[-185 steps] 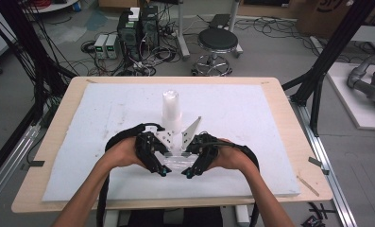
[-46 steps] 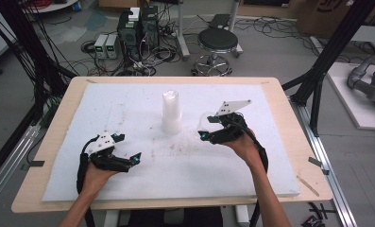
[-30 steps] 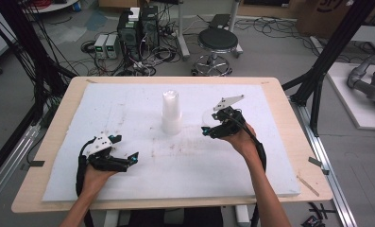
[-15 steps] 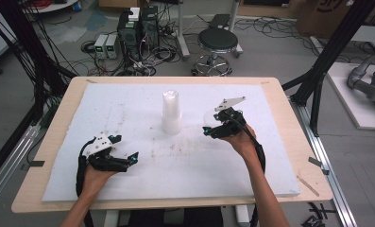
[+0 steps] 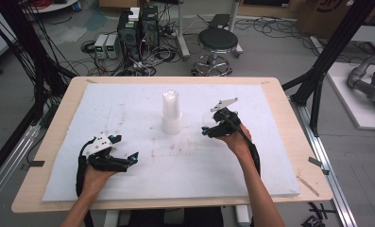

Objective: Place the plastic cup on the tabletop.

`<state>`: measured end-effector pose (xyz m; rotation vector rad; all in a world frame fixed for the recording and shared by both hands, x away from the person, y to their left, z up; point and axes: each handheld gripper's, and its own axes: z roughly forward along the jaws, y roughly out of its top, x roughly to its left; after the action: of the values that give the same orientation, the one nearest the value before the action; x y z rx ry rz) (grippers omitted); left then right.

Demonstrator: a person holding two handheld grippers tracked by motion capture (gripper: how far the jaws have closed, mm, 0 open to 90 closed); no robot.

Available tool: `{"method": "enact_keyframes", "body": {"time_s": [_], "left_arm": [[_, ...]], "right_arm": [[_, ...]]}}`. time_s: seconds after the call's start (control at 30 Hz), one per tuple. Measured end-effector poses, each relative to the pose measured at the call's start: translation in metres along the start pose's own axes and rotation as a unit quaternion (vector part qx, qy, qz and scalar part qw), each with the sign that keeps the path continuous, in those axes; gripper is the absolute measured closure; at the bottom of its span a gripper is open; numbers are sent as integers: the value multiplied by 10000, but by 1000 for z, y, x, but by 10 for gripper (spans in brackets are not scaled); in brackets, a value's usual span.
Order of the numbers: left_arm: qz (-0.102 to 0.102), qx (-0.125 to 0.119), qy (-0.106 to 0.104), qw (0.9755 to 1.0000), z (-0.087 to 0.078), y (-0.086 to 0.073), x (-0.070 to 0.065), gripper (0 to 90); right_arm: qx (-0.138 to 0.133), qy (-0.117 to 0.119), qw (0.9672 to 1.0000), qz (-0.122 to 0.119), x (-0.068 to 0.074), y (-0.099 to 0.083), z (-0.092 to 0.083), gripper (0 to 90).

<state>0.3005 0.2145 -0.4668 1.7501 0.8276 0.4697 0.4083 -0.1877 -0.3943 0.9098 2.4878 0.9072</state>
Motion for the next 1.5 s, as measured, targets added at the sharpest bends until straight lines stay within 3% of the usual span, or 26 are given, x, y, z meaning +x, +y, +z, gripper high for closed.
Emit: {"method": "enact_keyframes", "body": {"time_s": [0.17, 0.5, 0.6, 0.67, 0.97, 1.13, 1.3, 1.5], "left_arm": [[-2, 0, -5, 10000, 0, 0, 0, 19], [-8, -1, -10, 10000, 0, 0, 0, 19], [-9, -1, -9, 10000, 0, 0, 0, 19], [-12, -5, -9, 10000, 0, 0, 0, 19], [-65, -29, -9, 10000, -1, 0, 1, 19], [-147, -74, 13, 9999, -2, -1, 3, 19], [-176, -104, 21, 9998, -2, -1, 3, 19], [-206, -111, 31, 9997, -2, -1, 4, 19]], "right_arm": [[122, -7, 9999, 26, 0, -2, 10, 316], [-74, -108, 9997, 188, -3, -6, 16, 314], [-7, -180, 9997, 188, -1, -8, 20, 200], [86, -241, 9995, 203, 0, -10, 24, 176], [-320, -244, 9983, 434, 0, -26, 17, 176], [-806, -251, 9944, 637, 4, -50, -3, 177], [-1404, -223, 9859, 879, 10, -80, -24, 177], [-1568, -380, 9819, 990, 12, -111, -46, 177]]}}
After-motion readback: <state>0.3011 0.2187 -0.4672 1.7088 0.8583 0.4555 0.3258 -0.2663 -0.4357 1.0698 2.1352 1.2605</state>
